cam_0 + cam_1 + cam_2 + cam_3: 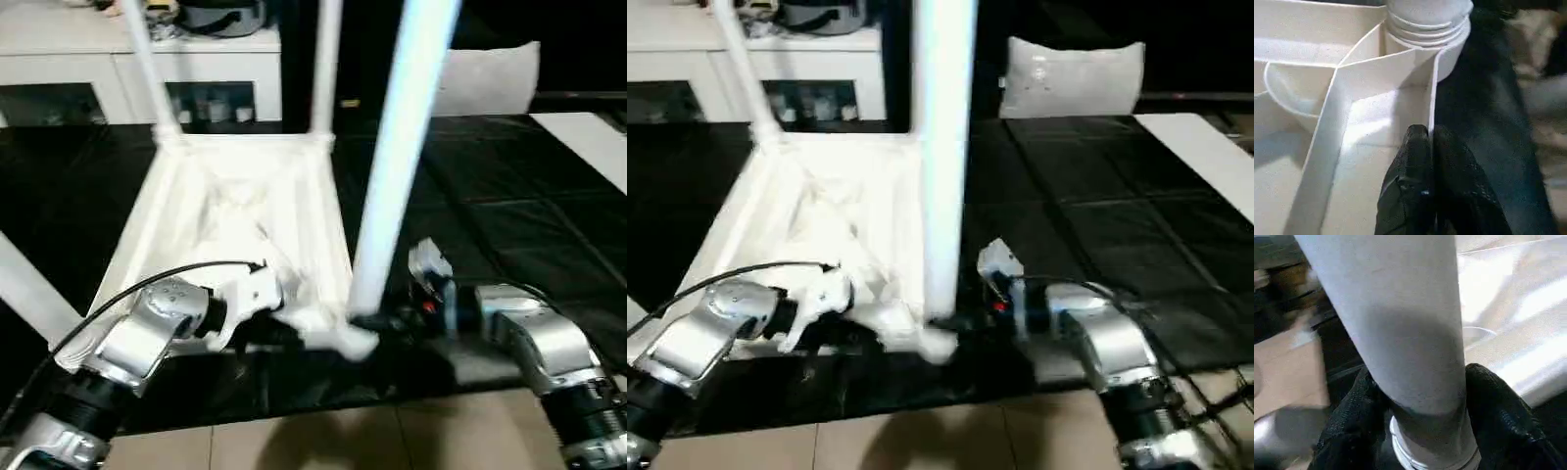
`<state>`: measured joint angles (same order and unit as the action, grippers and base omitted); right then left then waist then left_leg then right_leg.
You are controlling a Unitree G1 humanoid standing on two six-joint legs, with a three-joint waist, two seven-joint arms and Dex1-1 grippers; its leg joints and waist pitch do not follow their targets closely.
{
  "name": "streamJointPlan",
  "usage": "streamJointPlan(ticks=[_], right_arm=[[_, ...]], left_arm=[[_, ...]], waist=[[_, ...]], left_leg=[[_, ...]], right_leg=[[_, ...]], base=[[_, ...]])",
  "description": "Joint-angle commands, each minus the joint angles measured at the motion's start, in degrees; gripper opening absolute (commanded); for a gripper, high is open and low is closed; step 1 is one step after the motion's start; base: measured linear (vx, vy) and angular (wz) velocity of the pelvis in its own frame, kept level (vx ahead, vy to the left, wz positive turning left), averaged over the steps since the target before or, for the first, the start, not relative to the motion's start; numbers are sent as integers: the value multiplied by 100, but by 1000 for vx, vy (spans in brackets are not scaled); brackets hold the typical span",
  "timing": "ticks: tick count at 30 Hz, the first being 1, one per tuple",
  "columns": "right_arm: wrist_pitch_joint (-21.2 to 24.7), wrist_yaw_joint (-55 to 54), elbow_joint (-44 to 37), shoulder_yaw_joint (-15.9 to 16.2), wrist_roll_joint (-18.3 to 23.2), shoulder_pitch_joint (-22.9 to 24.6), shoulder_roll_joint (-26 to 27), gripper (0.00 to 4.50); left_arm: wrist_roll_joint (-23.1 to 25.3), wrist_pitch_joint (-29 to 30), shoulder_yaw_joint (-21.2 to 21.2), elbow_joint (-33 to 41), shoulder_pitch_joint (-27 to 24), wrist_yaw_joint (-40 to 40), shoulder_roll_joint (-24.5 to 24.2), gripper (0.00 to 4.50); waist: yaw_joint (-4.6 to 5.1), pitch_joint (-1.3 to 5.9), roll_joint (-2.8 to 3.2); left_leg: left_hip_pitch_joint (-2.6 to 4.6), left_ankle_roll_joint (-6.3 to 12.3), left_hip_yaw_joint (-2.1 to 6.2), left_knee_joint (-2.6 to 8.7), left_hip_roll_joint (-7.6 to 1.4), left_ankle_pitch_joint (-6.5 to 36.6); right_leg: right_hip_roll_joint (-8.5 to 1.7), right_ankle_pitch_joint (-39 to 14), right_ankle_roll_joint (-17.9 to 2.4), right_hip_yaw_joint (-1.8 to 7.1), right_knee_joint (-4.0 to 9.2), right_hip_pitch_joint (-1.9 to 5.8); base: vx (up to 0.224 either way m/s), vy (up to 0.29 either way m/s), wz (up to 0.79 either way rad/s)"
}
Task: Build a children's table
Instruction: Rotate leg to tighten
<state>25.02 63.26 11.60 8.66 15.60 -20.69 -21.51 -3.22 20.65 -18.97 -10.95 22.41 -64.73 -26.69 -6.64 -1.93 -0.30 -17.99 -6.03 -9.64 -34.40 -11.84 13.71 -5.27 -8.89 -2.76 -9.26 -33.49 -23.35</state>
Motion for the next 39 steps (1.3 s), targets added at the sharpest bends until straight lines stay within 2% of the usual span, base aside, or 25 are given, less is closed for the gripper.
streamJointPlan(ticks=[1,2,3,4,5,6,8,9,10,11,13,14,16,17,18,19,20,24,28,33,36,37,39], right_arm=[[412,-1012,23,28,-186,-159,438,205],[558,-1324,60,-50,-228,-205,563,204],[644,-1739,150,-147,-337,-280,702,203],[709,-2569,391,-368,-542,-431,966,203],[708,-2741,439,-415,-583,-459,1021,203],[567,-3394,639,-588,-733,-563,1229,203],[202,-3625,768,-630,-771,-588,1322,203],[129,-3648,776,-638,-781,-583,1351,203],[52,-3585,774,-647,-744,-575,1376,253],[59,-3539,732,-686,-680,-553,1403,266],[155,-3508,611,-731,-639,-511,1446,271],[206,-3473,534,-736,-629,-476,1436,286],[270,-3431,426,-734,-610,-426,1419,309],[272,-3444,405,-734,-598,-411,1423,309],[246,-3442,398,-716,-587,-391,1401,319],[211,-3440,404,-699,-579,-383,1384,319],[109,-3277,375,-656,-521,-341,1283,344],[-112,-2649,269,-582,-442,-248,985,372],[-369,-2055,276,-552,-390,-214,652,406],[-576,-1244,350,-487,-254,-285,157,445],[-569,-708,410,-396,-184,-353,-129,445],[-556,-551,421,-362,-165,-365,-190,445],[-569,-277,438,-277,-156,-375,-305,445]], left_arm=[[-126,382,183,263,95,704,488,0],[-114,509,250,265,115,891,588,0],[-92,639,335,245,157,1134,728,0],[-43,830,491,183,229,1608,1010,0],[-27,871,528,165,248,1732,1082,0],[27,998,658,66,332,2213,1384,0],[68,1046,696,8,378,2517,1590,0],[80,1078,696,17,381,2583,1631,0],[105,1081,653,27,378,2600,1665,0],[135,1070,567,62,357,2554,1677,0],[176,1090,462,147,314,2498,1699,0],[180,1101,447,178,297,2481,1691,0],[181,1123,439,222,276,2484,1671,0],[183,1137,433,232,275,2505,1666,0],[184,1149,425,240,272,2527,1650,0],[183,1152,418,244,271,2542,1639,0],[160,1077,375,261,248,2434,1542,0],[225,808,278,250,160,2097,1248,0],[230,562,215,178,120,1780,984,0],[162,145,9,118,115,1102,564,0],[144,-210,-161,81,118,562,275,0],[124,-259,-191,94,107,418,210,0],[113,-380,-247,105,99,202,110,0]], waist=[[65,282,-42],[97,285,-41],[174,293,-58],[189,296,-48],[241,304,-70],[262,313,-88],[290,329,-73],[274,338,-79],[274,342,-86],[265,352,-90],[238,380,-70],[228,386,-57],[208,405,-94],[179,394,-94],[162,374,-100],[151,364,-101],[133,360,-97],[118,332,-82],[114,328,-99],[94,342,-107],[75,343,-100],[61,338,-124],[19,340,-103]], left_leg=[[-134,122,24,405,-70,634],[-143,101,29,399,-63,627],[-169,101,41,398,-52,623],[-161,112,46,393,-48,625],[-163,118,42,386,-48,566],[-157,123,38,381,-44,538],[-152,204,38,381,-58,465],[-141,277,36,386,-75,357],[-145,316,35,387,-81,288],[-169,390,46,389,-100,120],[-168,543,53,361,-131,-352],[-170,580,55,351,-132,-461],[-196,707,48,313,-112,-734],[-203,782,35,307,-108,-758],[-216,791,20,308,-96,-627],[-217,769,13,311,-93,-529],[-203,700,2,322,-92,-335],[-196,542,11,355,-111,51],[-209,508,12,354,-100,125],[-198,587,17,340,-106,25],[-195,638,16,334,-116,16],[-181,638,5,335,-125,-8],[-175,631,8,336,-134,-8]], right_leg=[[-354,-2863,58,296,566,384],[-354,-2890,95,287,569,387],[-349,-2899,146,273,572,402],[-348,-2897,159,263,585,394],[-349,-2822,126,269,572,377],[-348,-2799,114,272,584,371],[-366,-2625,50,286,566,368],[-359,-2342,-42,315,529,364],[-355,-2181,-104,331,497,363],[-362,-1879,-237,354,425,387],[-361,-981,-589,403,277,394],[-365,-788,-680,409,243,398],[-362,-365,-848,429,177,411],[-369,-333,-899,434,176,401],[-372,-532,-875,435,201,400],[-374,-690,-834,434,223,394],[-378,-1020,-738,427,267,394],[-363,-1538,-453,415,342,382],[-355,-1668,-343,415,358,386],[-346,-1503,-440,417,324,370],[-354,-1473,-512,425,303,367],[-354,-1445,-543,433,307,352],[-359,-1438,-584,431,291,350]], base=[[0,0,0],[0,0,0],[0,0,0],[0,0,0],[0,0,0],[0,0,0],[0,0,0],[0,0,0],[51,1,5],[51,1,5],[28,0,1],[0,0,0],[0,0,0],[0,0,0],[0,0,0],[0,0,0],[0,0,0],[0,0,0],[0,0,0],[0,0,0],[0,0,0],[0,0,0],[0,0,0]])
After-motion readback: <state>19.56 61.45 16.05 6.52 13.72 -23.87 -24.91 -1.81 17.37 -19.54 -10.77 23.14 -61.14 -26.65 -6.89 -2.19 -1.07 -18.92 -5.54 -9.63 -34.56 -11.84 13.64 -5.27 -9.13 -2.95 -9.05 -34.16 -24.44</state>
